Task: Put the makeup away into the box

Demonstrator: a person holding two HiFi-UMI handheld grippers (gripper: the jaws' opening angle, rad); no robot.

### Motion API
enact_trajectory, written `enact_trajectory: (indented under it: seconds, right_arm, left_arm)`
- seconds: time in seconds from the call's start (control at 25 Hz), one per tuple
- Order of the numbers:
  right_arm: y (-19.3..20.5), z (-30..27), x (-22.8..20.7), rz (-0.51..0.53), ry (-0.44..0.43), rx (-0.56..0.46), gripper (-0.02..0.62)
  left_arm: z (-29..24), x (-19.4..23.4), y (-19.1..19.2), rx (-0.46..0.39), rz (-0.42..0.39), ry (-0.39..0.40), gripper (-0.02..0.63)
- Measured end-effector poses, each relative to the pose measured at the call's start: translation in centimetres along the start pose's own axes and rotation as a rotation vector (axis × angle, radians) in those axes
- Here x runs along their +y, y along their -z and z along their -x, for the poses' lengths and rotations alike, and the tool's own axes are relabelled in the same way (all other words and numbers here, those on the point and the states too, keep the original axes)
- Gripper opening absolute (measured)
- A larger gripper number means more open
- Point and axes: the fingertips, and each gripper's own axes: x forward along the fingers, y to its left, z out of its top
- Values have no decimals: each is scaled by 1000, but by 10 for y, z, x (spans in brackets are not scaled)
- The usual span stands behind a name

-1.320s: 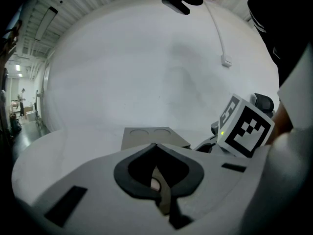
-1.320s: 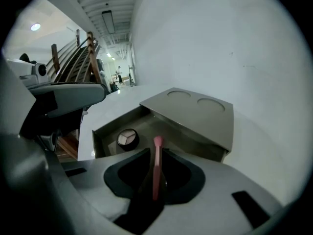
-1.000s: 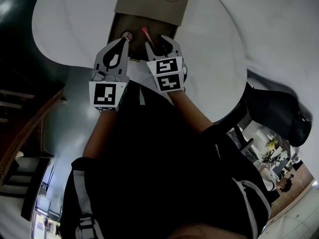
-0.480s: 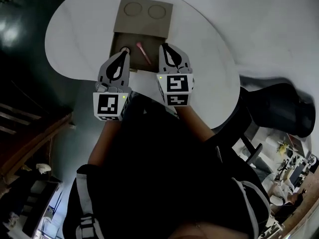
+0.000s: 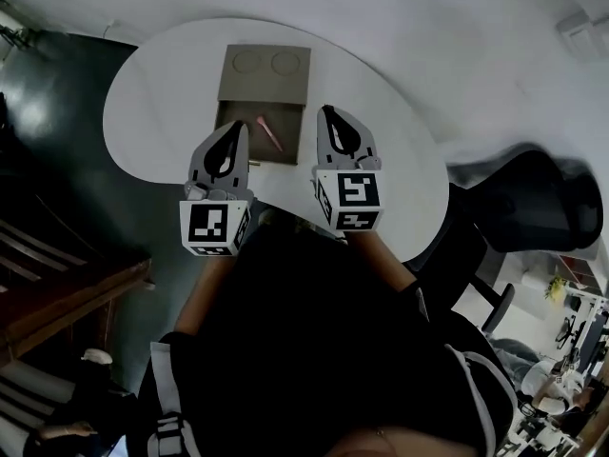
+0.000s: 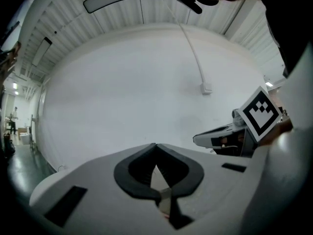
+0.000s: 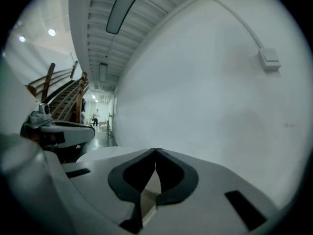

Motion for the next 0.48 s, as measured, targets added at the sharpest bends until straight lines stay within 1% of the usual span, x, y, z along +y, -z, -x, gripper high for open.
enact_trajectory:
  seconds: [0.28,0.48]
  right_arm:
    - [-39,43,-17,-6,47,-98,25]
    - [-45,65,-25,0,78,-118,23]
  left_arm:
    - [8,-32,-37,-60,-7,56,8]
    - [12,-52,-53,-90,-19,85,8]
